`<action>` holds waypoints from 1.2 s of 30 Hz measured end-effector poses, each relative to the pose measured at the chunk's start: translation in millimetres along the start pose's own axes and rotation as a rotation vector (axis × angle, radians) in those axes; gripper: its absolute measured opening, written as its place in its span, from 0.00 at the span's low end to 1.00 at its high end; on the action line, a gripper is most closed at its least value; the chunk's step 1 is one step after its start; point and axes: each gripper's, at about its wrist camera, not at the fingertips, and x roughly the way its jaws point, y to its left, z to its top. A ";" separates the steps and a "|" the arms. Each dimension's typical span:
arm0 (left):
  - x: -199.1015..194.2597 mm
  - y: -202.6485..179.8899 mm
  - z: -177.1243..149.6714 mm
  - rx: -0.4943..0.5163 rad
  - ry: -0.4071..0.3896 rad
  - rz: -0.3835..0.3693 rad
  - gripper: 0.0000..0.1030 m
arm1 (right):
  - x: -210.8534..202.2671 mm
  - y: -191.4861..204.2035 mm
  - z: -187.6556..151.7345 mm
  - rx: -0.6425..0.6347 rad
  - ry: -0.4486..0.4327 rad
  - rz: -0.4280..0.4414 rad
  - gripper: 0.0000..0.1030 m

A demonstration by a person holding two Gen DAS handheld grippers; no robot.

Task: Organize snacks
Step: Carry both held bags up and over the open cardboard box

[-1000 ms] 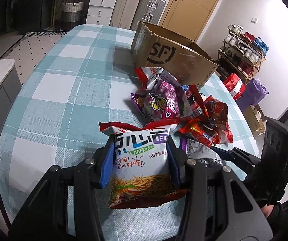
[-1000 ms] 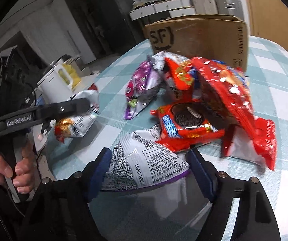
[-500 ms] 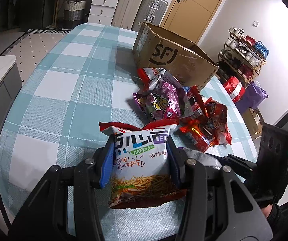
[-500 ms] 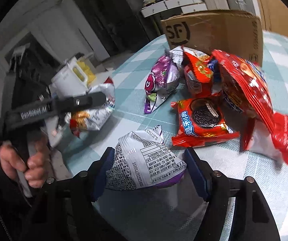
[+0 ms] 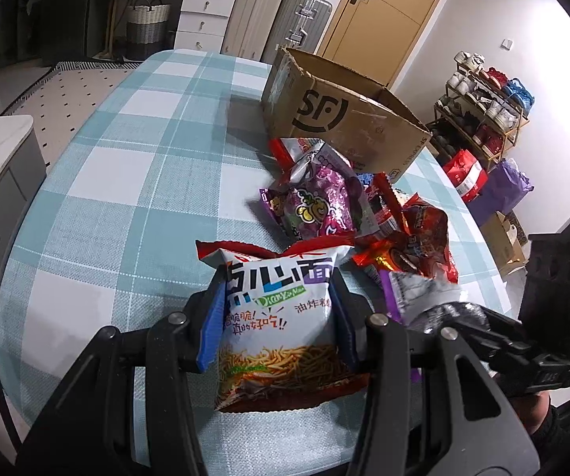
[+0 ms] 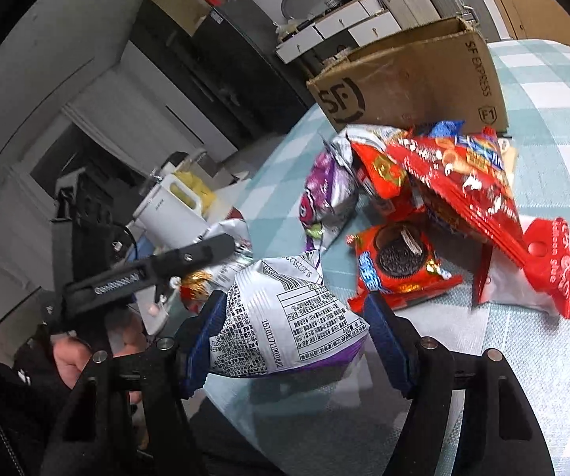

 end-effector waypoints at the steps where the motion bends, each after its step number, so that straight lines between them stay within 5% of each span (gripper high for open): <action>1: -0.3 -0.5 1.2 0.002 -0.001 0.000 0.43 | -2.9 1.5 2.0 -0.002 -0.009 0.000 0.69; 22: -10.4 -49.3 89.1 0.131 -0.121 -0.059 0.43 | -89.2 12.6 84.2 -0.097 -0.201 -0.048 0.69; 36: 19.9 -75.1 181.3 0.163 -0.132 -0.075 0.43 | -75.5 2.9 177.2 -0.119 -0.253 -0.049 0.69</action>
